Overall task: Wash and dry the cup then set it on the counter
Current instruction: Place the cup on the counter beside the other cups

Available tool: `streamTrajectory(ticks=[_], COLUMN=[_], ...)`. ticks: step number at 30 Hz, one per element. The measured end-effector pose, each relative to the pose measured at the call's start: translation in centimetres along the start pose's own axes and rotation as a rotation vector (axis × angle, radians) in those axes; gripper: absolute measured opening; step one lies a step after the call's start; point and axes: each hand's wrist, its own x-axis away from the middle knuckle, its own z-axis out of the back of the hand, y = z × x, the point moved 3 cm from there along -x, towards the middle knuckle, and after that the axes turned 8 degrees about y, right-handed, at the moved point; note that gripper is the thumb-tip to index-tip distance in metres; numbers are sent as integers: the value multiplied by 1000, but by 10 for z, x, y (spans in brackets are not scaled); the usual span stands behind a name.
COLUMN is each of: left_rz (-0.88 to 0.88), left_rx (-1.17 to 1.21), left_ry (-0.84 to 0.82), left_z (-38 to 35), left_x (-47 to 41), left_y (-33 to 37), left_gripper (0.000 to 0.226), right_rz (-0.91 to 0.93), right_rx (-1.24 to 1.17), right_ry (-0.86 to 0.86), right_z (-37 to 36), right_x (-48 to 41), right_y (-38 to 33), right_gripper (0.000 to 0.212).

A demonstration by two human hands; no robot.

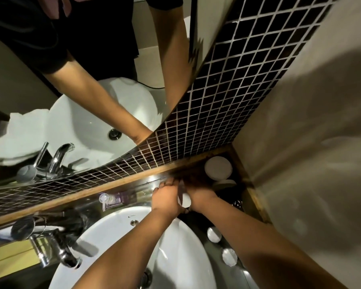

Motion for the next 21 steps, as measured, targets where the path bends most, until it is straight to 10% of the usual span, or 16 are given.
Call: streamTrajectory(ticks=[10, 21], left_rz=[27, -131], left_rx=[8, -66], left_ry=[98, 77], left_z=[-14, -32], left_x=[12, 116], left_y=[-3, 35], left_gripper=[108, 61], right_rz=[-10, 91], right_rx=[-135, -148], right_ry=[124, 282], right_z=[-8, -69], right_x=[34, 175], right_y=[-5, 3], right_gripper=[90, 95])
